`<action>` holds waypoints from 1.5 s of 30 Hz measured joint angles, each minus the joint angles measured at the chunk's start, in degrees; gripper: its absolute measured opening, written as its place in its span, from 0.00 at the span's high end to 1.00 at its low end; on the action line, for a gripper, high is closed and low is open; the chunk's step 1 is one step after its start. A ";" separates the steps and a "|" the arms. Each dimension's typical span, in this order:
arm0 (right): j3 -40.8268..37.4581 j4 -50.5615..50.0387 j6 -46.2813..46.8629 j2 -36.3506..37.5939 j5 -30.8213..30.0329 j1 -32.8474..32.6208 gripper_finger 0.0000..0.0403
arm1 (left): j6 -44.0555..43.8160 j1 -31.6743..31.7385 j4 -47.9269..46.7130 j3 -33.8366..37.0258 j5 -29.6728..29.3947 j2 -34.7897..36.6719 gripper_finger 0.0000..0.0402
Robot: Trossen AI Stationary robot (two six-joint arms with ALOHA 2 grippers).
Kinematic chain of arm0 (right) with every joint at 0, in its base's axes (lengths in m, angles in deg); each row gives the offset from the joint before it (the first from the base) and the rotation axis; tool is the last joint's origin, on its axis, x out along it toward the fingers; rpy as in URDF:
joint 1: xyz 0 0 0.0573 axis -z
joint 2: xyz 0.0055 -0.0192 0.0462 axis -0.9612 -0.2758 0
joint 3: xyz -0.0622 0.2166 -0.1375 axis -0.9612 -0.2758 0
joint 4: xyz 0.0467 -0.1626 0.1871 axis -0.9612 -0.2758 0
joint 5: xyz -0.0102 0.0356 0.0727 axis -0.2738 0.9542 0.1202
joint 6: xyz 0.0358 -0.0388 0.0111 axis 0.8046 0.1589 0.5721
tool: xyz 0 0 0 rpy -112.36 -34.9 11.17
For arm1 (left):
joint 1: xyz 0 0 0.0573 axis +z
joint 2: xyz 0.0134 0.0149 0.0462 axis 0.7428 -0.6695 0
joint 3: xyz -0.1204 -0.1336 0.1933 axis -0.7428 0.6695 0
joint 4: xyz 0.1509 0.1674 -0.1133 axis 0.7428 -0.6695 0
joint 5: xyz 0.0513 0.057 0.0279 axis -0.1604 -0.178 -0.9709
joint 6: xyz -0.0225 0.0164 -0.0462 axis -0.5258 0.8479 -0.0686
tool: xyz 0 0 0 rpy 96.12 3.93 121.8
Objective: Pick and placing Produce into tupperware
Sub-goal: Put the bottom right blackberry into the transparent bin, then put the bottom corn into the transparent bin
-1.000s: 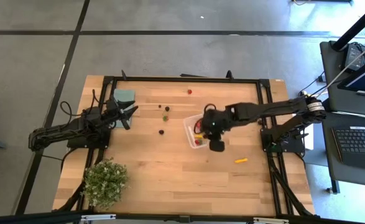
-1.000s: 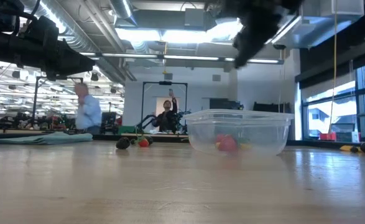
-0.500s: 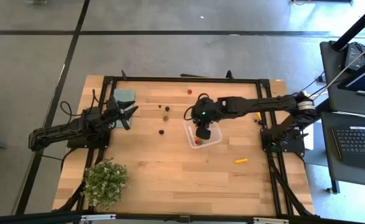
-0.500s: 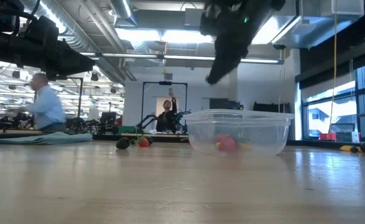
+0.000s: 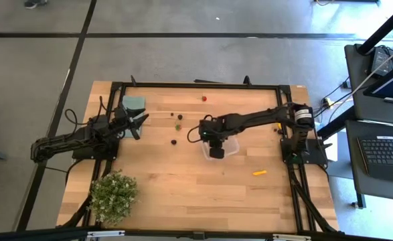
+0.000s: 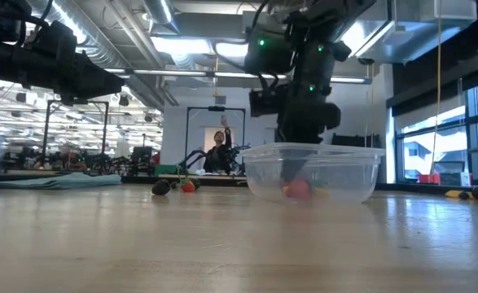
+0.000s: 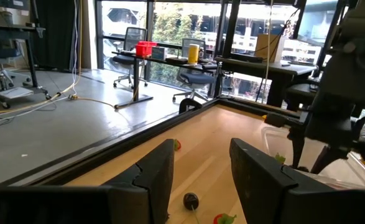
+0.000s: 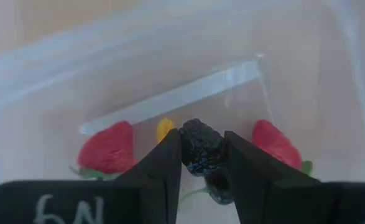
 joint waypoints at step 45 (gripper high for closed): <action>19.14 -36.34 9.27 20.09 1.40 -4.01 0.43 | 0.44 0.00 -0.01 -0.01 -0.01 0.00 0.63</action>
